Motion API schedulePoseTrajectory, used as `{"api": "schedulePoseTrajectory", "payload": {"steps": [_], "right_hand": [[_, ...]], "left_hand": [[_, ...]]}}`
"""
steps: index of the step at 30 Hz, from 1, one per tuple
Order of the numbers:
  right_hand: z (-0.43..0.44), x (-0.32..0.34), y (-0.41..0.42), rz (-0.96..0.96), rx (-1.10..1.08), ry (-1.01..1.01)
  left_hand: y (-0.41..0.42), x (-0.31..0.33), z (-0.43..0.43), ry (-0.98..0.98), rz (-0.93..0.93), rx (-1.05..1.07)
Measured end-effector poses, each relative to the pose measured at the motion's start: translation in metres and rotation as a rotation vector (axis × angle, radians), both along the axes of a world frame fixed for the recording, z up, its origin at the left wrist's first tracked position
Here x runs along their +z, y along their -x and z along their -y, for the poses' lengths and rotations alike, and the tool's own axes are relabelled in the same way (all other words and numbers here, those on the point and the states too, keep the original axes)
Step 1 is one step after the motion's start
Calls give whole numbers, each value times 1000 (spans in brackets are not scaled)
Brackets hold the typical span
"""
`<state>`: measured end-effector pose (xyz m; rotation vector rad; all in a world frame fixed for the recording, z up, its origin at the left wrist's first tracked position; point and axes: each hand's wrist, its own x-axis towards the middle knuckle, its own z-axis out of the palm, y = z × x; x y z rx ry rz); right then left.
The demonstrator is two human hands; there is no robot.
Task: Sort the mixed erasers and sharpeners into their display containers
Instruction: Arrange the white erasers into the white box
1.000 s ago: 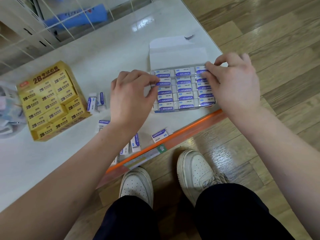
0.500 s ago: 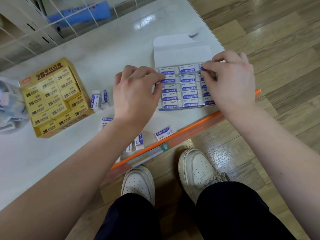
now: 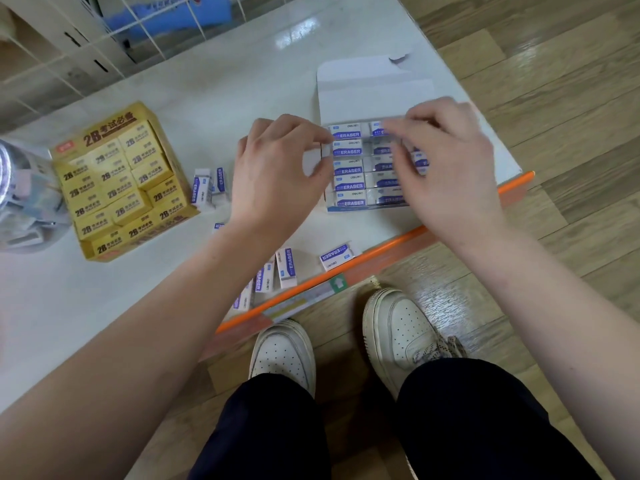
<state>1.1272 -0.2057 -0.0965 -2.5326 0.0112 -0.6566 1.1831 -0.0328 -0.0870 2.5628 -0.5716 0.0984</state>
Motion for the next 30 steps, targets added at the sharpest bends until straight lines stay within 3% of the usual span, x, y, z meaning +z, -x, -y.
{"api": "schedulePoseTrajectory", "payload": {"steps": [3,6,10,13,15,20,23,30], "right_hand": [[-22,11,9,-162,318,-183],[-36,21,13,-473,557,-143],[-43,22,16,-670,618,69],[-48,22,16,-729,598,152],[-51,22,16,-759,585,200],[-63,18,17,-781,555,228],[-75,9,25,-607,496,127],[-87,-5,27,-423,360,184]], "left_hand": [[2,14,-25,11,-34,3],[8,24,-56,-48,-163,24],[26,22,-81,-182,-326,-124],[41,14,-84,-233,-306,-300],[43,12,-87,-277,-321,-295],[40,12,-100,-327,-287,-281],[43,7,-99,-300,-242,-268],[54,-3,-85,-285,-129,-161]]}}
